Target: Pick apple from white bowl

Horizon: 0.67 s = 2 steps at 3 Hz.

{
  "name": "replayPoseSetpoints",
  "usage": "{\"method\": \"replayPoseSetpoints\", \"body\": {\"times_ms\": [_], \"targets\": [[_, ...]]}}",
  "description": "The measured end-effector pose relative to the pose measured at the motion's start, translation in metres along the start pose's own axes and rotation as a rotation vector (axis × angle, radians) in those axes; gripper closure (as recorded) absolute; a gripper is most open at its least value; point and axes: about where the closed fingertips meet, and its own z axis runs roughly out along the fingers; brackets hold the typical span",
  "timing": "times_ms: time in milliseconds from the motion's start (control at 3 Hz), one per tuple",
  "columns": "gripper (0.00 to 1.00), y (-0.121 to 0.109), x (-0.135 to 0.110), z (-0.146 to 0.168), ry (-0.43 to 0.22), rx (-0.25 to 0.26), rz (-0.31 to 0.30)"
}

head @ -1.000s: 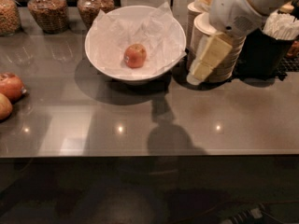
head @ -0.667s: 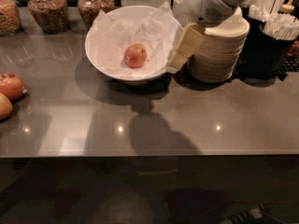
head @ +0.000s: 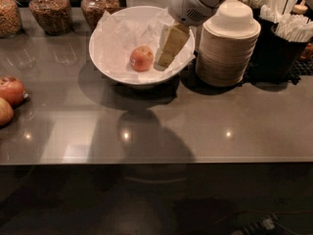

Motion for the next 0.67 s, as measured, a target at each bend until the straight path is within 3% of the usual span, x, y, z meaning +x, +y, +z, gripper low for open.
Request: {"method": "replayPoseSetpoints", "body": {"times_ms": [333,667], "targets": [[0.0,-0.001,0.0,0.001,0.017,0.016,-0.018],[0.0,-0.019,0.009,0.017,0.022,0.066,-0.042]]}}
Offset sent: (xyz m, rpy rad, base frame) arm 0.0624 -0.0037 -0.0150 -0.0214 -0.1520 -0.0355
